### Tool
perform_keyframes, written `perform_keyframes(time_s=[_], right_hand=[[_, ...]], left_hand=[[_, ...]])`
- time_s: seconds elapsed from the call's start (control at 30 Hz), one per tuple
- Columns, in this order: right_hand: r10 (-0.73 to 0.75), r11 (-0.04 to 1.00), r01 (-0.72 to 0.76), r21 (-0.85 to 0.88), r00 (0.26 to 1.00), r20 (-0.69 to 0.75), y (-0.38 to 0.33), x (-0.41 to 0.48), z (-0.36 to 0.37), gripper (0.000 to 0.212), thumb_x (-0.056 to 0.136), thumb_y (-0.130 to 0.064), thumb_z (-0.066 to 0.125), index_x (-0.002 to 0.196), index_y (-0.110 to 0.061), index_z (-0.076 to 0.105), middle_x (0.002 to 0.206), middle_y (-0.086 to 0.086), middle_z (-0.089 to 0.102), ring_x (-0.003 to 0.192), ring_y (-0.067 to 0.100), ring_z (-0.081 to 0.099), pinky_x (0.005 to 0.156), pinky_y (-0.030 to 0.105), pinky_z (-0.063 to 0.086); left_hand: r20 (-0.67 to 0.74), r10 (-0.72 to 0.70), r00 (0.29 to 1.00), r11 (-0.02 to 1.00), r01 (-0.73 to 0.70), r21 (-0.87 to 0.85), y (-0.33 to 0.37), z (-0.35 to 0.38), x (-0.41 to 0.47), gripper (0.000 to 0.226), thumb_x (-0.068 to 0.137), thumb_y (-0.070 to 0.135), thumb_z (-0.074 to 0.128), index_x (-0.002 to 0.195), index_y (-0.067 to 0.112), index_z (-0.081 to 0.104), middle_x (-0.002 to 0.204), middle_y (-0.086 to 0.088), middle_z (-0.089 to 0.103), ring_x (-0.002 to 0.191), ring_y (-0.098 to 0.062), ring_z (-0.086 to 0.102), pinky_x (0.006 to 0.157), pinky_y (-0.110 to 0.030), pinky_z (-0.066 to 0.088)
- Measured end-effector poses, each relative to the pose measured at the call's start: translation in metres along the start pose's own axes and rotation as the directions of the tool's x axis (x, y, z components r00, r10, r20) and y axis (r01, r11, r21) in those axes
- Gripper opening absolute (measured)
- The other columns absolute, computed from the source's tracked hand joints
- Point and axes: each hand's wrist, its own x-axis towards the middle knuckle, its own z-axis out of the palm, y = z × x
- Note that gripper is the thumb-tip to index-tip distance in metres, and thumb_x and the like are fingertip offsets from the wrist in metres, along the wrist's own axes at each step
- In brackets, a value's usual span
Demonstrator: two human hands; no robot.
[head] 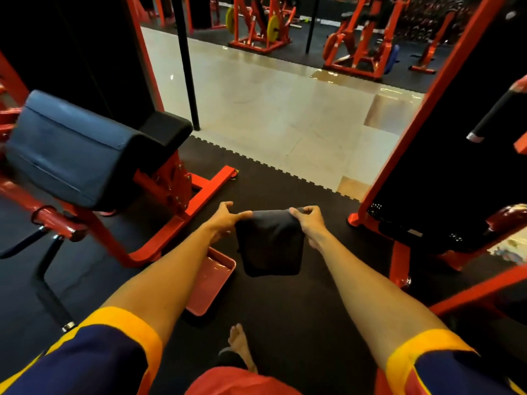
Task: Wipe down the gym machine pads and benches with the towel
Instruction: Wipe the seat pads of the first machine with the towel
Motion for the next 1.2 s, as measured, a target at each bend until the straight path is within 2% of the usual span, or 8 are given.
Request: perform_keyframes(time_s=[0.1,0.23,0.37,0.57,0.73,0.87,1.03,1.2], right_hand=[[-0.012,0.999,0.009,0.047,0.997,0.075,-0.009,0.06,0.004,0.055,0.087,-0.013,0.081,0.126,-0.02,0.043,0.127,0.011,0.054,0.117,0.027,0.057,0.1,0.045,0.053],[-0.025,0.998,0.041,-0.048,0.952,0.306,-0.032,0.138,0.016,0.086,0.076,0.021,0.072,0.142,-0.026,0.041,0.139,0.015,0.05,0.124,0.03,0.056,0.09,0.038,0.056],[-0.09,0.874,0.231,-0.427,0.941,0.326,-0.056,0.199,0.023,0.063,0.08,0.007,0.078,0.134,-0.02,0.062,0.138,0.006,0.056,0.13,0.025,0.052,0.102,0.038,0.049],[-0.193,0.8,0.311,-0.513,0.943,0.271,-0.106,0.297,0.041,0.015,0.095,-0.027,0.074,0.109,-0.022,0.07,0.122,0.013,0.061,0.11,0.026,0.061,0.09,0.037,0.047],[-0.078,0.859,0.24,-0.452,0.934,0.348,-0.148,0.363,0.067,0.038,0.105,-0.048,0.052,0.124,-0.015,0.053,0.129,0.006,0.058,0.113,0.021,0.057,0.099,0.044,0.049],[-0.001,0.919,0.178,-0.352,0.893,0.45,-0.168,0.424,0.092,0.058,0.089,-0.028,0.082,0.13,-0.017,0.042,0.118,-0.002,0.056,0.104,0.013,0.058,0.078,0.031,0.053],[0.009,0.875,0.267,-0.404,0.826,0.564,-0.202,0.521,0.128,0.08,0.074,-0.036,0.093,0.136,-0.018,0.046,0.125,-0.002,0.059,0.115,0.023,0.061,0.098,0.046,0.056],[-0.065,0.891,0.296,-0.344,0.833,0.549,-0.241,0.56,0.176,0.097,0.08,-0.031,0.09,0.153,-0.02,0.027,0.149,0.014,0.044,0.128,0.032,0.055,0.105,0.046,0.051]], left_hand=[[0.099,0.048,0.994,0.989,-0.061,0.131,0.015,-0.003,0.048,0.106,0.074,0.009,0.09,0.156,0.027,0.024,0.138,-0.01,0.043,0.13,-0.031,0.048,0.093,-0.04,0.049],[0.02,0.155,0.988,0.896,-0.15,0.418,0.038,-0.013,0.118,0.082,0.072,-0.012,0.078,0.143,0.013,0.047,0.135,-0.016,0.054,0.122,-0.028,0.055,0.1,-0.038,0.05],[-0.03,0.155,0.987,0.858,-0.12,0.499,0.058,-0.024,0.18,0.041,0.078,-0.003,0.075,0.116,0.013,0.068,0.119,-0.011,0.069,0.11,-0.025,0.064,0.095,-0.039,0.054],[-0.005,0.145,0.989,0.97,-0.141,0.197,0.097,-0.045,0.253,0.024,0.085,0.016,0.078,0.105,0.007,0.071,0.098,-0.006,0.068,0.088,-0.014,0.06,0.08,-0.028,0.047],[-0.119,0.106,0.987,0.966,-0.131,-0.221,0.138,-0.051,0.316,0.027,0.098,0.009,0.064,0.125,0.005,0.065,0.109,-0.008,0.071,0.092,-0.017,0.068,0.081,-0.025,0.058],[-0.224,0.063,0.973,0.924,-0.141,-0.357,0.163,-0.054,0.362,0.019,0.106,0.015,0.052,0.119,0.01,0.064,0.098,-0.004,0.072,0.082,-0.012,0.069,0.072,-0.023,0.059],[-0.371,0.0,0.929,0.895,-0.166,-0.415,0.188,-0.073,0.42,0.019,0.109,0.02,0.047,0.113,0.012,0.063,0.093,-0.003,0.069,0.077,-0.011,0.066,0.065,-0.022,0.055],[-0.473,-0.06,0.879,0.842,-0.211,-0.497,0.231,-0.096,0.455,0.014,0.107,0.026,0.052,0.11,0.018,0.064,0.107,-0.009,0.071,0.097,-0.023,0.069,0.092,-0.04,0.057]])
